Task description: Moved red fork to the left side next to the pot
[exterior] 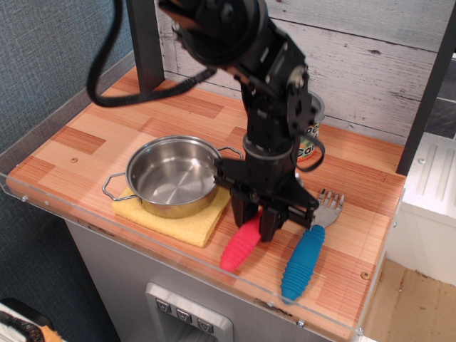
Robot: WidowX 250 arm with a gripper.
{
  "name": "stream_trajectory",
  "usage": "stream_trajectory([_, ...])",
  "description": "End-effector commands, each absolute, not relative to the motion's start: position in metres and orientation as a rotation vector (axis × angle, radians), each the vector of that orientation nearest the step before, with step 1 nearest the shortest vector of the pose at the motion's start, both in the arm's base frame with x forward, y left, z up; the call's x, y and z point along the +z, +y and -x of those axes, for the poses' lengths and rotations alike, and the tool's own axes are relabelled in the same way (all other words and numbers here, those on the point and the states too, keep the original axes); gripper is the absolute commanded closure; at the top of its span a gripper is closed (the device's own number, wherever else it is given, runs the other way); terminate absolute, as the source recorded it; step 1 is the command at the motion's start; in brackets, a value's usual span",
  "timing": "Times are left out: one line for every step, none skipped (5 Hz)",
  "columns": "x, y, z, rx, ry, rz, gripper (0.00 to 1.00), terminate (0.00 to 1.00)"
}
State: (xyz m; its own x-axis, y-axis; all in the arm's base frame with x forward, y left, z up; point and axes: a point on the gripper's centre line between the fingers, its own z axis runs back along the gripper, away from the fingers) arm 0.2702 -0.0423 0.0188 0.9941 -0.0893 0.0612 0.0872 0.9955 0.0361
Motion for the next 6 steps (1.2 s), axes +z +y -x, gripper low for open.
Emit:
stream_trajectory([0.063, -0.039, -0.276, -0.058, -0.19, -0.049, 1.0, 0.0])
stream_trajectory([0.073, -0.033, -0.275, -0.041, -0.206, -0.046, 1.0, 0.0])
stream_trajectory([0.084, -0.014, -0.269, -0.008, -0.159, -0.055, 1.0, 0.0])
stream_trajectory([0.093, 0.012, -0.26, 0.025, -0.126, -0.042, 1.0, 0.0])
stream_trajectory([0.095, 0.037, -0.255, 0.027, -0.081, -0.055, 1.0, 0.0])
stream_trajectory([0.102, 0.066, -0.251, 0.042, -0.085, -0.072, 1.0, 0.0])
